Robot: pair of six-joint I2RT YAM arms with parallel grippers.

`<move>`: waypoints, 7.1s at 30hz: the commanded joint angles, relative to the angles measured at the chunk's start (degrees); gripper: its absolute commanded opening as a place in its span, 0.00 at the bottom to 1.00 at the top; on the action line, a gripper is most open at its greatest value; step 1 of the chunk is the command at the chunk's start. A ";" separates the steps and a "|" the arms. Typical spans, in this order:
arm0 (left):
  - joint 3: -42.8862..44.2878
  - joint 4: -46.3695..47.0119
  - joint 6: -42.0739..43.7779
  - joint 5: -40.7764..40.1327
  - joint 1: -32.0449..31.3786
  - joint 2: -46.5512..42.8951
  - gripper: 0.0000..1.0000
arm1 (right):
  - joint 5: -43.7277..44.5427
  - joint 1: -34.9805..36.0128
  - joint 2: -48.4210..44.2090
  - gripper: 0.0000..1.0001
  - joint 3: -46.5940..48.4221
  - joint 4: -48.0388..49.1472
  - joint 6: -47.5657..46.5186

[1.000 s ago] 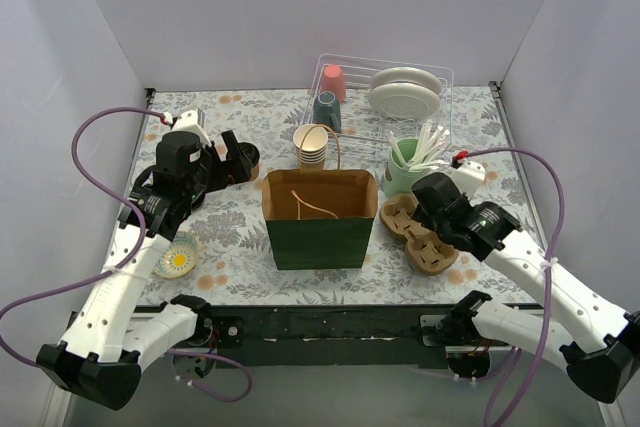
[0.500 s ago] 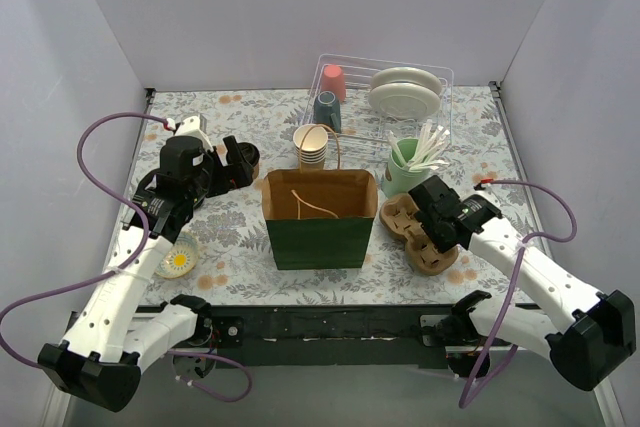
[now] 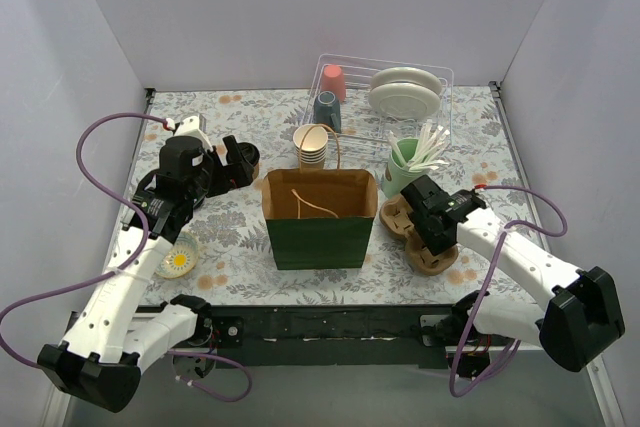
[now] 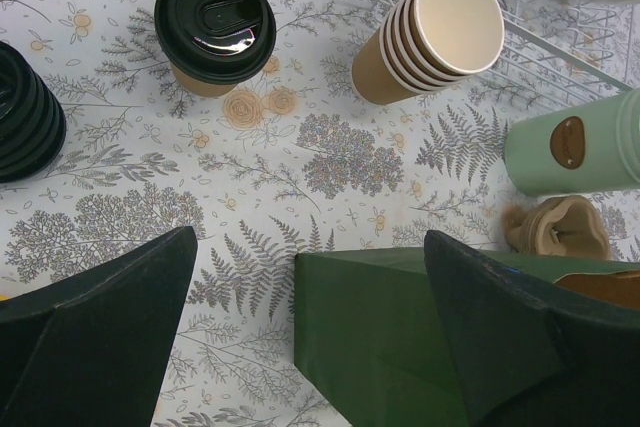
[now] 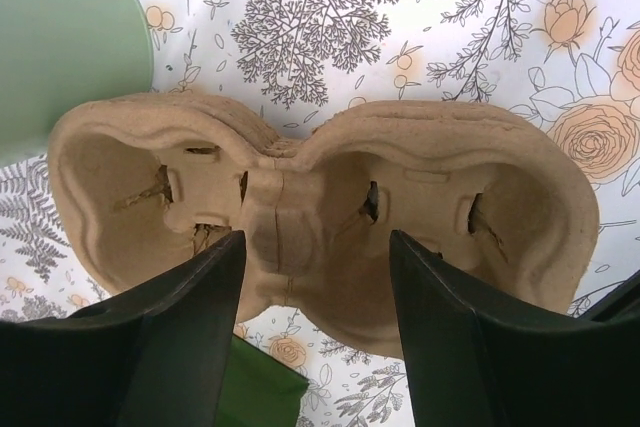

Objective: Pack the takeout coffee

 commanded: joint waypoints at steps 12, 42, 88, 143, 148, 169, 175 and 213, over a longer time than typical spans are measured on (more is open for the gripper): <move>-1.02 0.70 0.50 0.05 0.27 -1.66 0.98 | 1.43 -0.66 4.88 0.66 3.20 0.85 3.79; -2.78 1.31 0.50 -0.48 0.18 -1.48 0.98 | 3.53 -1.54 6.64 0.45 4.43 2.96 -0.07; -0.67 -0.53 0.85 -0.74 0.18 -1.22 0.98 | 3.80 -1.54 2.16 0.40 1.61 5.86 -10.71; 4.42 -5.98 -1.96 10.25 0.27 -5.96 0.97 | -50.43 0.38 -2.23 0.33 40.49 24.75 -38.84; 4.08 -7.65 -2.84 11.91 0.27 -7.54 0.95 | -49.47 5.83 -3.03 0.30 36.59 29.68 -34.17; 10.22 -10.38 -19.18 18.42 0.18 -8.17 0.91 | -38.58 9.79 5.23 0.29 42.75 16.32 -30.84; 8.73 -13.81 -21.56 17.71 0.18 -5.79 0.86 | -34.08 9.79 3.65 0.29 39.68 15.00 -27.06; 7.68 -13.19 -17.25 21.85 0.18 -2.98 0.66 | -35.94 13.49 8.13 0.28 38.79 14.83 -24.16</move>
